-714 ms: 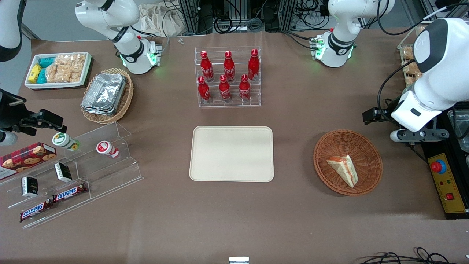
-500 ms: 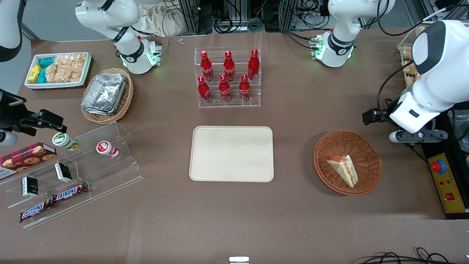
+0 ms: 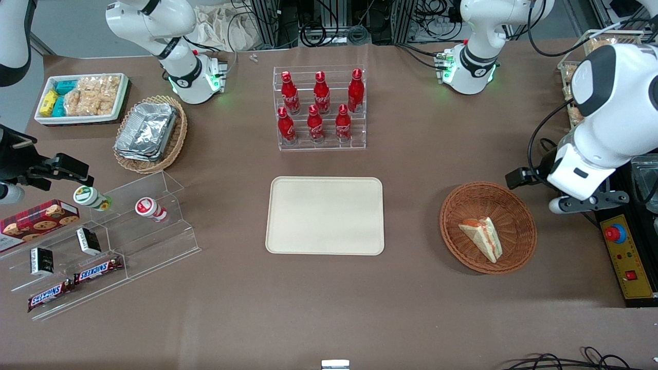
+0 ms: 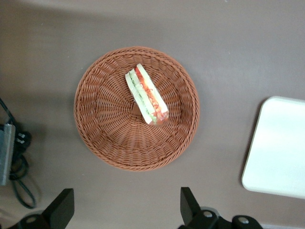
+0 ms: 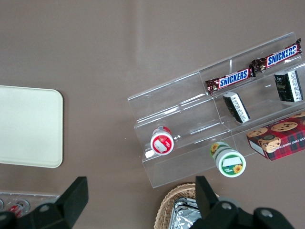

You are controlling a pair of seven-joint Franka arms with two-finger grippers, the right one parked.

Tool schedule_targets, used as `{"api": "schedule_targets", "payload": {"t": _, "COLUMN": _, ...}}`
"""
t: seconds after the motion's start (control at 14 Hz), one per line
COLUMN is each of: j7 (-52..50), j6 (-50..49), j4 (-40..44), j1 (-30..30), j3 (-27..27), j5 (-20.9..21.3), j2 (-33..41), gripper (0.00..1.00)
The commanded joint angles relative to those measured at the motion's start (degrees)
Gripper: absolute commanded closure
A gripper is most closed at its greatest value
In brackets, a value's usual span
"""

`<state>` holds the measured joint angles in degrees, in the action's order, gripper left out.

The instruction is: Place sandwich from basket to tray

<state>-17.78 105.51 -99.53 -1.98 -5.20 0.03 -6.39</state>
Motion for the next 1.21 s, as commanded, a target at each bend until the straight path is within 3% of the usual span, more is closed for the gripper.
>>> {"api": "schedule_targets", "payload": {"t": 0.0, "j7": -9.8, "j6": 4.24, "j4": -1.0, "j1": -2.15, "j3": -0.07, "j5": 1.38, "j2": -2.3, "gripper": 0.0}}
{"api": "schedule_targets", "payload": {"t": 0.21, "j7": -16.31, "j6": 10.23, "j4": -4.0, "j1": -2.94, "j3": -0.07, "j5": 1.46, "j2": -4.93, "gripper": 0.0}}
{"api": "schedule_targets", "payload": {"t": 0.57, "j7": -18.6, "j6": 17.0, "j4": -4.53, "j1": -3.74, "j3": 0.01, "j5": 3.92, "j2": -10.82, "gripper": 0.01}}
{"api": "schedule_targets", "payload": {"t": 0.86, "j7": -21.16, "j6": 20.17, "j4": -5.06, "j1": -3.65, "j3": 0.1, "j5": 9.54, "j2": -14.08, "gripper": 0.01}}
{"api": "schedule_targets", "payload": {"t": 1.14, "j7": -21.68, "j6": 25.79, "j4": -7.95, "j1": -3.21, "j3": 0.28, "j5": 10.87, "j2": -15.05, "gripper": 0.01}}
